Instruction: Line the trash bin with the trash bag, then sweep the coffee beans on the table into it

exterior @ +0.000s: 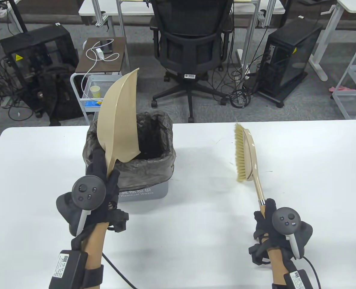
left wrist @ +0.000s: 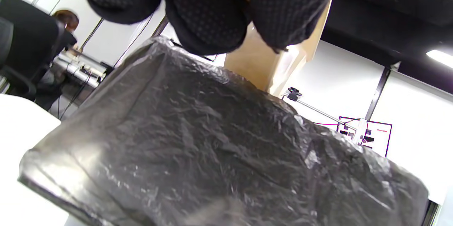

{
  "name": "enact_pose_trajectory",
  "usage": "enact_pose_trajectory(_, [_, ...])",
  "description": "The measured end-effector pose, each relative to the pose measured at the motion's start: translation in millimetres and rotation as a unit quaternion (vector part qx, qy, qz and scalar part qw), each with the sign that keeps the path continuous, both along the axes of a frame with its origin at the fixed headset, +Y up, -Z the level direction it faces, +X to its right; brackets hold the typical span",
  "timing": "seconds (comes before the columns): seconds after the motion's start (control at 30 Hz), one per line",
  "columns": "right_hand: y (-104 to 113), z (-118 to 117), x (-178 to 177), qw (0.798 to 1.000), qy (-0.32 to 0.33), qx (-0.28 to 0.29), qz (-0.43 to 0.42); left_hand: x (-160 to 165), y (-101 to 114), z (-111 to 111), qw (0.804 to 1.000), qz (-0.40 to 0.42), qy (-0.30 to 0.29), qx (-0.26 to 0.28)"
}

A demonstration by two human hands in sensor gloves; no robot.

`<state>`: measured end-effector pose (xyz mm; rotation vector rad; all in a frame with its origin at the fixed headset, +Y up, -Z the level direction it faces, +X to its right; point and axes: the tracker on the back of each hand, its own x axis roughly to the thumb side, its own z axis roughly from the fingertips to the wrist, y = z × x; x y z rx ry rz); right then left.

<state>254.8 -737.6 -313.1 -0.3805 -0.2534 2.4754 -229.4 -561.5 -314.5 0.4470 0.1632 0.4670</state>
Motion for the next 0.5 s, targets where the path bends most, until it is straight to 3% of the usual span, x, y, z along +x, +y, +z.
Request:
enact_pose_trajectory(0.3, [0, 0, -1, 1.0, 0.0, 0.003, 0.008, 15, 23, 8, 0.987, 0.125, -0.068, 0.076])
enact_pose_trajectory(0.47, [1, -1, -2, 1.0, 0.001, 0.005, 0.013, 20, 27, 17, 0.959, 0.22, -0.147, 0.101])
enact_pose_trajectory(0.5, [2, -1, 0, 1.0, 0.004, 0.007, 0.006, 20, 24, 20, 0.946, 0.249, -0.179, 0.101])
